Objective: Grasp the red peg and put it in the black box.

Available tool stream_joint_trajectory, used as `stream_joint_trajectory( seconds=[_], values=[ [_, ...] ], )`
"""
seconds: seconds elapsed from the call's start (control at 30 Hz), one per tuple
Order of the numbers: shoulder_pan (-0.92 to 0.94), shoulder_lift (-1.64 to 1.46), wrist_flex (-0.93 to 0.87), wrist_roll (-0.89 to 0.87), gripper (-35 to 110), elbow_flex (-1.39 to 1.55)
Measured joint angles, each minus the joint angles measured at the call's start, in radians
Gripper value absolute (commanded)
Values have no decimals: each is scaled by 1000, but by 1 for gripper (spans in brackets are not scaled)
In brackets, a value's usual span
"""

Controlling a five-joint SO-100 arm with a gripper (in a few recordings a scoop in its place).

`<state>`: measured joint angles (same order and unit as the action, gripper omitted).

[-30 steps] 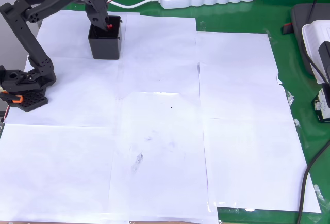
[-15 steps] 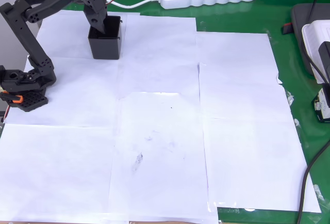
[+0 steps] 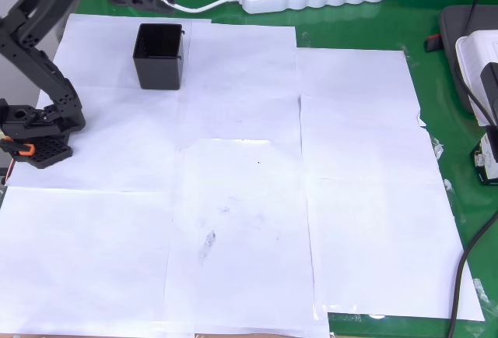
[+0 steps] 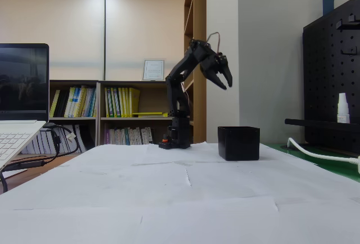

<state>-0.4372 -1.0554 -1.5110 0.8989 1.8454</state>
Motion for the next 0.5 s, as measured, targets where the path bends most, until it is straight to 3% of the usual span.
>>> stream_joint_trajectory(
  seconds=[0.2, 0.37, 0.5],
  values=[
    [299, 155, 190, 169, 0, -321],
    [505, 342, 517, 410, 0, -910],
    [546, 525, 580, 545, 0, -1333]
  ],
)
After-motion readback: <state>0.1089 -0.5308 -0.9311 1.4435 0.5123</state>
